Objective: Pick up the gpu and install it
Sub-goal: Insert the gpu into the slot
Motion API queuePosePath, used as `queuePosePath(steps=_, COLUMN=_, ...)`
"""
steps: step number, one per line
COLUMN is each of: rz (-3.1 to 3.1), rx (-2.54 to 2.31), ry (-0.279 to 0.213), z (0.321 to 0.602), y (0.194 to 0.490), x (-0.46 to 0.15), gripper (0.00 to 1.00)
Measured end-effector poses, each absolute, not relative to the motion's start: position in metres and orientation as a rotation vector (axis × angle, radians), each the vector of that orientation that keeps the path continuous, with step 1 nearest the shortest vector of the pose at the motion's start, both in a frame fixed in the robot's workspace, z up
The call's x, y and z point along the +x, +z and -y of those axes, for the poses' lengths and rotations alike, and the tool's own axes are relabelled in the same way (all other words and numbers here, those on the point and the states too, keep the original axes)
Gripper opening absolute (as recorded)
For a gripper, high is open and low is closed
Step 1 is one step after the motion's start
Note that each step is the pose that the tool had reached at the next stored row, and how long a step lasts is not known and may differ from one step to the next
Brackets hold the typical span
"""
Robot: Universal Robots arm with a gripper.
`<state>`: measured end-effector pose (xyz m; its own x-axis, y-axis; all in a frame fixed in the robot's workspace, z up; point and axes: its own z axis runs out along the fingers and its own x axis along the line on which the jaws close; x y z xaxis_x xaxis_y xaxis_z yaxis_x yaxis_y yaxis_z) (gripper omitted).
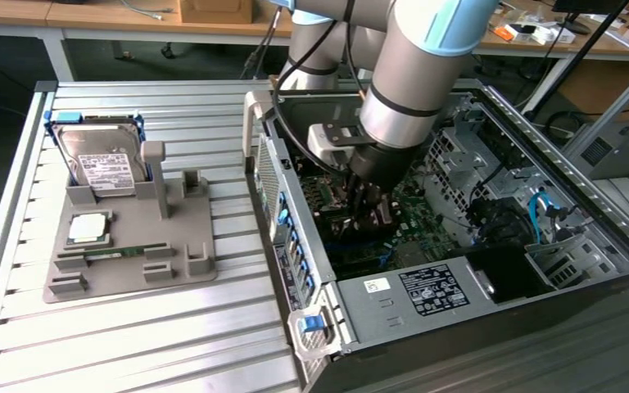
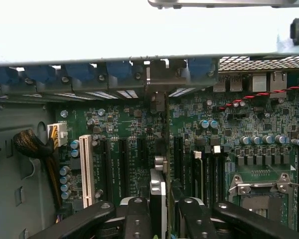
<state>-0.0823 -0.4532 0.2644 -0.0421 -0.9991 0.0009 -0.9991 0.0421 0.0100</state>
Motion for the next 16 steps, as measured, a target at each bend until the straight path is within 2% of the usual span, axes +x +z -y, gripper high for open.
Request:
queuePosePath(steps=4, rz=2.247, rx=2.172, ry=0.004, z=0.4504, y=0.2643, x=-0.0816, gripper=0.27)
queuePosePath(steps=16, rz=2.234, rx=2.185, ry=0.004, z=0.4508, y=0.2641, x=-0.0821, gripper=0.27)
